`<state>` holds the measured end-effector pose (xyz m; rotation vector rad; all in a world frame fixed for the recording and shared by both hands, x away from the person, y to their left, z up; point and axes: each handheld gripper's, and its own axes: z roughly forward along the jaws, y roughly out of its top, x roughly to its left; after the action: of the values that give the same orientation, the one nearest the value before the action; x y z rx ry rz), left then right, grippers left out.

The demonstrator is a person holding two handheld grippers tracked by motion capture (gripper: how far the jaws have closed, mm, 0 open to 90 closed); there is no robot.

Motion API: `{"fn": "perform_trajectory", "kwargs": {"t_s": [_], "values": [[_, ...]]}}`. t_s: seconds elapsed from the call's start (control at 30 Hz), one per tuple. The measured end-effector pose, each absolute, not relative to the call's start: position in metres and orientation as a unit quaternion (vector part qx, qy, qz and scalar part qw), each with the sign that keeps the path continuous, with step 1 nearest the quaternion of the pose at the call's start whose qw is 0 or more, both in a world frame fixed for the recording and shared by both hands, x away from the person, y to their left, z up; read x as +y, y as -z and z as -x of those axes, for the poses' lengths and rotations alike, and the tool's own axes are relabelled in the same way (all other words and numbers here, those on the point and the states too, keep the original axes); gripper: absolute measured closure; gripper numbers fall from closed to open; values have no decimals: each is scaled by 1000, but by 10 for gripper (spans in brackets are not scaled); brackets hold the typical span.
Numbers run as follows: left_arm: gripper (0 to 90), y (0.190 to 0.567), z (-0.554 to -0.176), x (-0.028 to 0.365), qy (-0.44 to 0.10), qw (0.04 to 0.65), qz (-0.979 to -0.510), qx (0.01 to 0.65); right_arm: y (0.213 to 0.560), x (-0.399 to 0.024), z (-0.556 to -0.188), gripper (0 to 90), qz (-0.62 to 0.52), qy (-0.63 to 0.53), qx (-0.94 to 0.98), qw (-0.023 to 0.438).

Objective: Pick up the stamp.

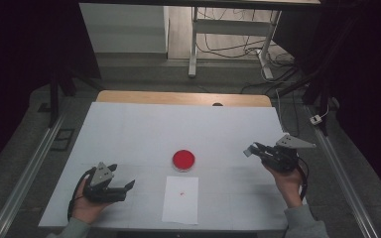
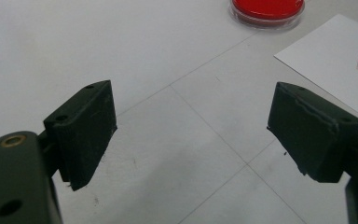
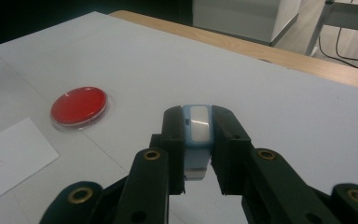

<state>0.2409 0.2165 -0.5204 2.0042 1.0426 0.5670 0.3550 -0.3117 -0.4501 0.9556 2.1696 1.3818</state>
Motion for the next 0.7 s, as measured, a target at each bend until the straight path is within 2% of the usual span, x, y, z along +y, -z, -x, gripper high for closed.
{"fn": "perform_trajectory", "kwargs": {"t_s": [0.7], "values": [[154,521,-241,217,-225,392,-792,411,449,-299,-353,750,-345,-517,766,164]]}}
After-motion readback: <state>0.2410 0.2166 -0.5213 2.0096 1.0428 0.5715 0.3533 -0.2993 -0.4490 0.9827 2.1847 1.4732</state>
